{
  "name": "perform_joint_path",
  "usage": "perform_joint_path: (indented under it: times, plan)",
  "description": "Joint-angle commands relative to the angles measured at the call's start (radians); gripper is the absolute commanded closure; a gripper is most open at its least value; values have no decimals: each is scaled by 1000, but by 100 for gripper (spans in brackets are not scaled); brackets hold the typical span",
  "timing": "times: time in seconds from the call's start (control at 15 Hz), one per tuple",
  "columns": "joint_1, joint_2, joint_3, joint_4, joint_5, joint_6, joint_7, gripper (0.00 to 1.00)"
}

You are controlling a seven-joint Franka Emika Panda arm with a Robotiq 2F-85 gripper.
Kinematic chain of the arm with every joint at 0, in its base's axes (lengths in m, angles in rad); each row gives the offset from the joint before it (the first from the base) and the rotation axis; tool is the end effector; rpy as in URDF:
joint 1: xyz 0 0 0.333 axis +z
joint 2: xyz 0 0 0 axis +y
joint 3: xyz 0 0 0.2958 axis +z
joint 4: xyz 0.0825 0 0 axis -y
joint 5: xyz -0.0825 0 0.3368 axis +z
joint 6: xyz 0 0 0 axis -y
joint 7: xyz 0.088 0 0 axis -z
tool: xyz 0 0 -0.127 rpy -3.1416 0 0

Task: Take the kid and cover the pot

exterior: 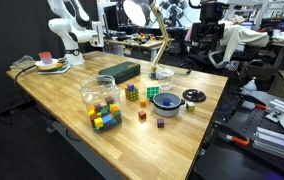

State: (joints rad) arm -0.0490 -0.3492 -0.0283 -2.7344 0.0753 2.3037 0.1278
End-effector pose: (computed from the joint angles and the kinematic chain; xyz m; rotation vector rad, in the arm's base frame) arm 0.3441 -0.0232 0.3171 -3.0524 0.3924 0.1286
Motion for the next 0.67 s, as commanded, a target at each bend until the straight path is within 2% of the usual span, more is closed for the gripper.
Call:
perform_joint_path:
  times: [0.0,0.33,0.6]
  plan:
    - [-4,17,1,6,0,3,0,0]
    - [-1,7,2,5,0,1,-1,0]
    - [3,49,-2,3,8,19,-14,0]
